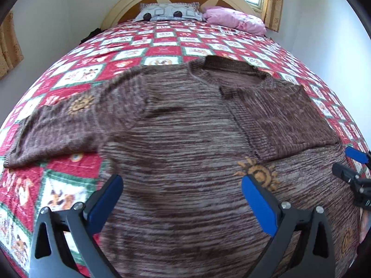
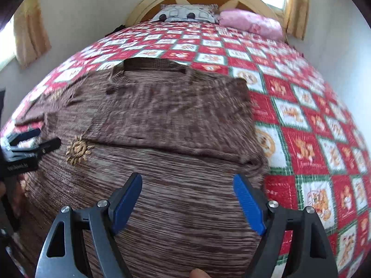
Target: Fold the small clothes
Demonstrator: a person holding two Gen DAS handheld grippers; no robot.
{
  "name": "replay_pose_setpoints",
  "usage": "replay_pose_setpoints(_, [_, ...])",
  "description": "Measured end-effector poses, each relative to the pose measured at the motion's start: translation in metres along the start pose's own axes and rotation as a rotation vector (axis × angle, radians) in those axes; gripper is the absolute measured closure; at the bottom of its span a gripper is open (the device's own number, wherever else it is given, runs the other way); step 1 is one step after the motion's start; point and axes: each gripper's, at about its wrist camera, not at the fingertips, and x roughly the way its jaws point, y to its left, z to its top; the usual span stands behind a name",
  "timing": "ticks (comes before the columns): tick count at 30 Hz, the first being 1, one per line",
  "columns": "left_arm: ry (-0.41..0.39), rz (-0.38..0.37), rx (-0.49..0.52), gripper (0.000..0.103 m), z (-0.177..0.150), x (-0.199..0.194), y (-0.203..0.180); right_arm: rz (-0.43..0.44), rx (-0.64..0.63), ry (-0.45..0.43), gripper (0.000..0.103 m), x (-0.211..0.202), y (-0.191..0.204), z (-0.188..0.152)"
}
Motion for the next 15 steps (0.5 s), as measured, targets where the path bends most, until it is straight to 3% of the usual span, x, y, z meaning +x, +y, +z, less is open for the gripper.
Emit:
replay_pose_setpoints(8, [-0.013, 0.038, -0.017, 0.0, -0.002, -0.011, 0.03, 0.041, -0.01, -0.05, 0.022, 0.01, 0.026, -0.013])
replay_pose_setpoints(15, [-0.036, 0.107, -0.075, 0.0, -0.012, -0.024, 0.077, 0.071, 0.085, -0.048, 0.022, 0.018, 0.01, -0.022])
